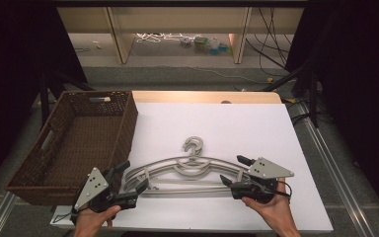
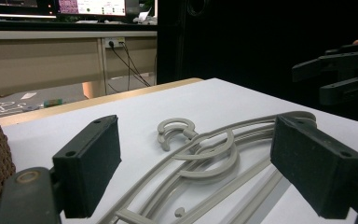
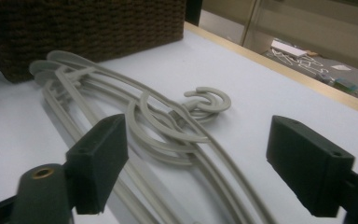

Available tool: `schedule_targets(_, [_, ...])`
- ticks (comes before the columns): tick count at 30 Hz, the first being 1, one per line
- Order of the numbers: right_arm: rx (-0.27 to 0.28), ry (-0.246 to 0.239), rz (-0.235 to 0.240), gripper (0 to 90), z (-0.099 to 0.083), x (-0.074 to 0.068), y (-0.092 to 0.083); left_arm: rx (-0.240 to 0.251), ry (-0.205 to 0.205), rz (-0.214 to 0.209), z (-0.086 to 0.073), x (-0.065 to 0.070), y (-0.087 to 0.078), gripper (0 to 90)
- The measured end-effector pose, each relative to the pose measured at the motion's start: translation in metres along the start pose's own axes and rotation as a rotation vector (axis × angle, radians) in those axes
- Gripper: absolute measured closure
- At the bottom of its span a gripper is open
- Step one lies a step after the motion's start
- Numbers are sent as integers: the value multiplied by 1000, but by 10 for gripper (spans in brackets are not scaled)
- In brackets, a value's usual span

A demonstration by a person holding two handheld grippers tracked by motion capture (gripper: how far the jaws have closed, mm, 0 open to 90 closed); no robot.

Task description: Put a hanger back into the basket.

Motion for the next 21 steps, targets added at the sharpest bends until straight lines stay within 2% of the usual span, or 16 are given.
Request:
schedule_targets(2, [-17,-39,0,241,6,3,5,-3,1,0,0,0,0,158])
schedule_targets(5, [-59,-50,5,251,13,5,15,0,0,0,0,1,0,158])
schedule_targets(8, [-131,-62,6,267,14,11,26,-2,-8,1,0,1,1,158])
schedule_targets(10, [-195,-50,-4,279,12,17,37,-4,4,-1,-1,0,1,158])
schedule_targets(11, [-223,-55,-10,294,11,21,44,-2,-5,0,0,1,1,158])
schedule_targets(15, [-300,-10,0,314,5,31,61,1,7,-5,0,1,1,158])
schedule_targets(17, [-302,-12,-1,319,3,32,66,3,-1,-5,0,2,1,158])
schedule_targets(19, [-373,-32,6,349,-1,38,76,1,9,-7,0,1,1,157])
schedule_targets(21, [-385,-33,-4,379,-3,39,81,2,10,-8,1,1,1,157])
Point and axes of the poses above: each handheld gripper's, and its own axes: y roughly forward along the jaws, z roughly out of its top, x roughly to its right, the point moved 6 cm from there along y, roughly forward along the jaws, and after that the axes turned 14 degrees about y, right-handed, at the moved point
